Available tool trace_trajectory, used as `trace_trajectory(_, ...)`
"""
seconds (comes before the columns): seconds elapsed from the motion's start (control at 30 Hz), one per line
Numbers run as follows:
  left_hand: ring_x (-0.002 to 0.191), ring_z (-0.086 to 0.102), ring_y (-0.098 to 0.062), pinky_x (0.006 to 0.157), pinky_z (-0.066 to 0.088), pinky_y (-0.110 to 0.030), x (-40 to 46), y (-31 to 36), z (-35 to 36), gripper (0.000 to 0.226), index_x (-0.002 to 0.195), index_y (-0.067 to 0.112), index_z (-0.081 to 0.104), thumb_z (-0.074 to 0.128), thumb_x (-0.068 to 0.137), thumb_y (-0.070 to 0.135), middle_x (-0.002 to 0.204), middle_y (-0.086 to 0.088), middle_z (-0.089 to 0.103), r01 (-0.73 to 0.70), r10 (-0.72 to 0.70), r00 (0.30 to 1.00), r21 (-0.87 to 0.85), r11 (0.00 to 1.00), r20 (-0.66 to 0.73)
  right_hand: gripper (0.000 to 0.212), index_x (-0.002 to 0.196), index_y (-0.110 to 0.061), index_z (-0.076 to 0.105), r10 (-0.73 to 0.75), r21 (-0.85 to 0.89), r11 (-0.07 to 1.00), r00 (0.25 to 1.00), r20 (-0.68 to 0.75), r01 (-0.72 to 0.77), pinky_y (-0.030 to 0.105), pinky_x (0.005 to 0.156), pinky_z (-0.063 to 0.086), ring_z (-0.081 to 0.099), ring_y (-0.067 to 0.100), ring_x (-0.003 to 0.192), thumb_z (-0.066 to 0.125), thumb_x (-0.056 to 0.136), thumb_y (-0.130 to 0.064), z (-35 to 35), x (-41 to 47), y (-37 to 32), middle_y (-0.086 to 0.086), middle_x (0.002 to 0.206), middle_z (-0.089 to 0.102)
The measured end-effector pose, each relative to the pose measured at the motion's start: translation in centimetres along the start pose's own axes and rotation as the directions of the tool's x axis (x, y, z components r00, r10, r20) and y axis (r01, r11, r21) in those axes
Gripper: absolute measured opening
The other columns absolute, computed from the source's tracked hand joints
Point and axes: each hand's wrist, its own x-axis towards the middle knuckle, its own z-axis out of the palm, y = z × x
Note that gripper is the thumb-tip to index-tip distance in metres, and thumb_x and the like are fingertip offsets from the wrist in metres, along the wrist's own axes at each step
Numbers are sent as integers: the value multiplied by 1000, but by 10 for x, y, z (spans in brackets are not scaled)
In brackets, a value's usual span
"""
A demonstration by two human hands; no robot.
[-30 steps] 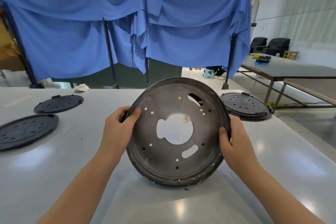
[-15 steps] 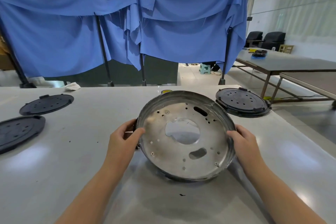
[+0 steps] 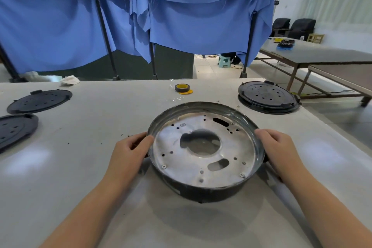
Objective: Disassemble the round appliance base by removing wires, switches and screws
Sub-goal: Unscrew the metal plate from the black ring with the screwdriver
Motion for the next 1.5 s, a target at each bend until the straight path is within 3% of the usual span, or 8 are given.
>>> trace_trajectory(0.23, 46, 38, -16, 45, 31, -27, 2, -3, -1, 38, 61, 9, 57, 55, 72, 45, 49, 5, 40, -24, 28, 999, 109, 994, -33, 50, 53, -15, 44, 56, -120, 991, 997, -59, -63, 31, 54, 34, 41, 19, 52, 41, 95, -42, 1, 4, 5, 0, 49, 45)
trace_trajectory(0.37, 42, 34, -10, 41, 31, -24, 0, -4, 1, 33, 58, 10, 57, 55, 73, 39, 45, 10, 37, -26, 33, 997, 93, 995, -70, 24, 78, -15, 70, 5, -231, 973, 996, -90, -26, 31, 64, 42, 60, 21, 78, 50, 92, -19, -8, 6, 5, 3, 79, 68)
trace_trajectory(0.47, 48, 34, -11, 46, 31, -26, 0, -6, -1, 35, 57, 6, 50, 53, 74, 37, 51, 2, 39, -32, 42, 995, 107, 994, -86, 15, 100, -16, 67, 74, -313, 945, 995, -65, -91, 29, 72, 40, 60, 20, 88, 58, 88, -20, -12, 8, 10, 0, 91, 66)
trace_trajectory(0.8, 50, 37, -13, 49, 33, -29, 3, -9, -6, 38, 62, 2, 55, 52, 71, 39, 55, -4, 43, -31, 43, 994, 124, 992, -100, 42, 112, -15, 57, 176, -495, 852, 984, -33, -169, 33, 75, 46, 60, 22, 87, 67, 81, -42, -8, 30, 13, -2, 89, 59)
trace_trajectory(0.93, 58, 34, -19, 55, 31, -39, 3, -11, -4, 33, 56, 8, 44, 54, 74, 34, 56, -4, 38, -3, 6, 996, 33, 999, -92, 35, 108, -8, 63, 228, -654, 741, 973, 32, -152, 33, 75, 46, 59, 26, 89, 66, 79, -26, 1, 56, 1, 9, 102, 66)
trace_trajectory(1.07, 58, 44, -16, 57, 39, -39, 6, -13, -3, 32, 60, 9, 52, 53, 73, 38, 60, -10, 51, -19, 29, 993, 89, 996, -114, 24, 95, -2, 70, 265, -728, 674, 961, 75, -128, 35, 72, 51, 65, 34, 88, 63, 75, -12, 10, 68, -2, 16, 90, 70)
trace_trajectory(1.33, 59, 42, -22, 58, 37, -43, 6, -14, 1, 27, 57, 15, 53, 55, 74, 35, 56, 6, 48, 81, -87, 994, -81, 993, -70, 31, 72, -11, 67, 114, -603, 795, 993, 33, -71, 30, 60, 46, 59, 21, 62, 68, 80, -41, -1, 67, -19, 7, 63, 65)
trace_trajectory(1.5, 90, 64, -29, 85, 50, -57, 1, -12, 6, 26, 97, 43, 56, 54, 72, 47, 86, 7, 68, 114, -124, 986, -94, 989, -107, 27, 66, -24, 66, -32, -300, 954, 999, -33, 21, 26, 55, 43, 57, 11, 60, 70, 76, -49, -4, 55, -72, -2, 65, 66)
